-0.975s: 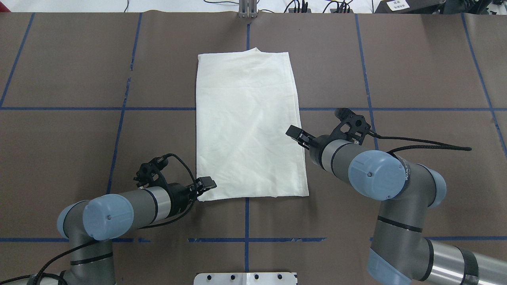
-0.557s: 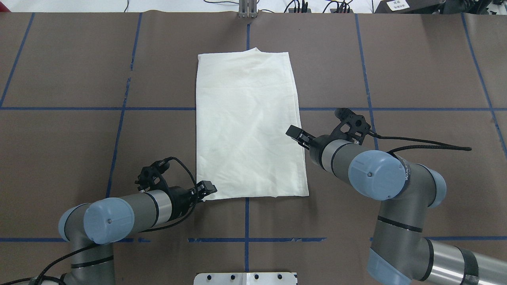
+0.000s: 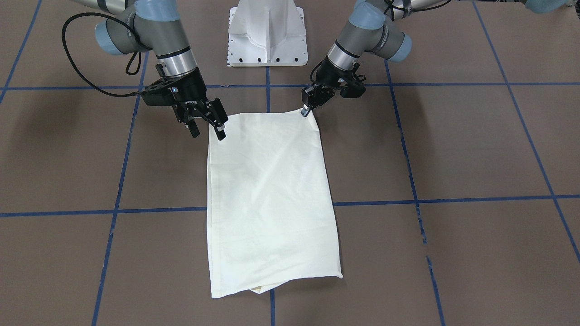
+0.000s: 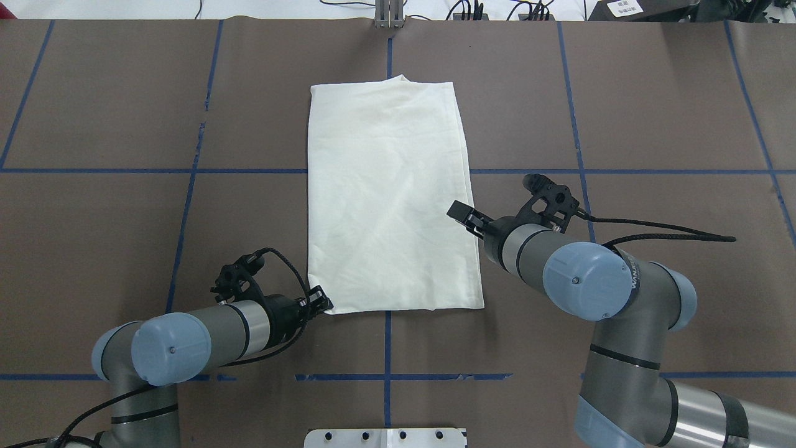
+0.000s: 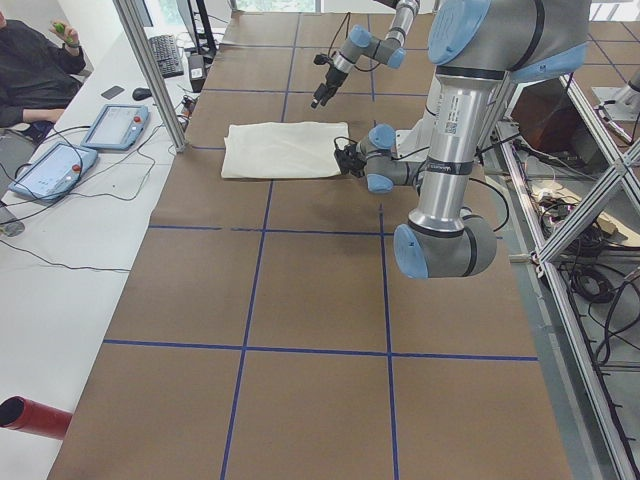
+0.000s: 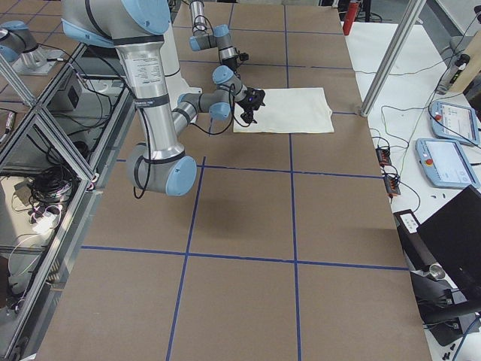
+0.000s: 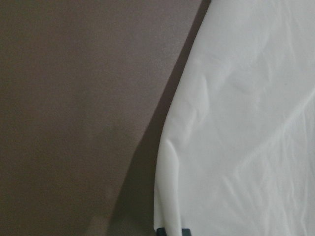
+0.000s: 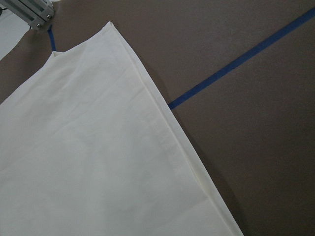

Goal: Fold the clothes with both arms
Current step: 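Bring both grippers to the shirt's corners nearest the robot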

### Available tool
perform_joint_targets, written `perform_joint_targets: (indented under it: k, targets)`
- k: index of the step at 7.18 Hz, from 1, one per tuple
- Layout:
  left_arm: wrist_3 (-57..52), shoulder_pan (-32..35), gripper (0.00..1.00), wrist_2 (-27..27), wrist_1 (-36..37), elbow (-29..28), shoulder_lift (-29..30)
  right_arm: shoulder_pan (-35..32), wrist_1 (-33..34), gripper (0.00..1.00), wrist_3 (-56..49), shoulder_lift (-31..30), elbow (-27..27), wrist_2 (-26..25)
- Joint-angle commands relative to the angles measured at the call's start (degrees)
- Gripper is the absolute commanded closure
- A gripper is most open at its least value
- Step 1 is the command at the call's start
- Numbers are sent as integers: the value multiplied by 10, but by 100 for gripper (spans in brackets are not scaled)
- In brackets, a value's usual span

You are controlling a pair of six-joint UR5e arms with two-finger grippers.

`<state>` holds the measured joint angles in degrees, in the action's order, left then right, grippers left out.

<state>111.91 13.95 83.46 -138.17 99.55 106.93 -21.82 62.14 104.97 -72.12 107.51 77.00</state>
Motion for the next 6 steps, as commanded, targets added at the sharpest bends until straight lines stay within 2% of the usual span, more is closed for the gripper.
perform_joint_targets:
  k: [1,4,6]
  targets:
    - [-2,-3,100,-25,1,0,2,34,27,4,68,13,4,-21]
    - [-1,-3,100,-25,1,-1,4,98,185,9,158,57,5,-21]
    - [-1,-3,100,-26,1,0,5,114,197,14,173,58,-13,-21]
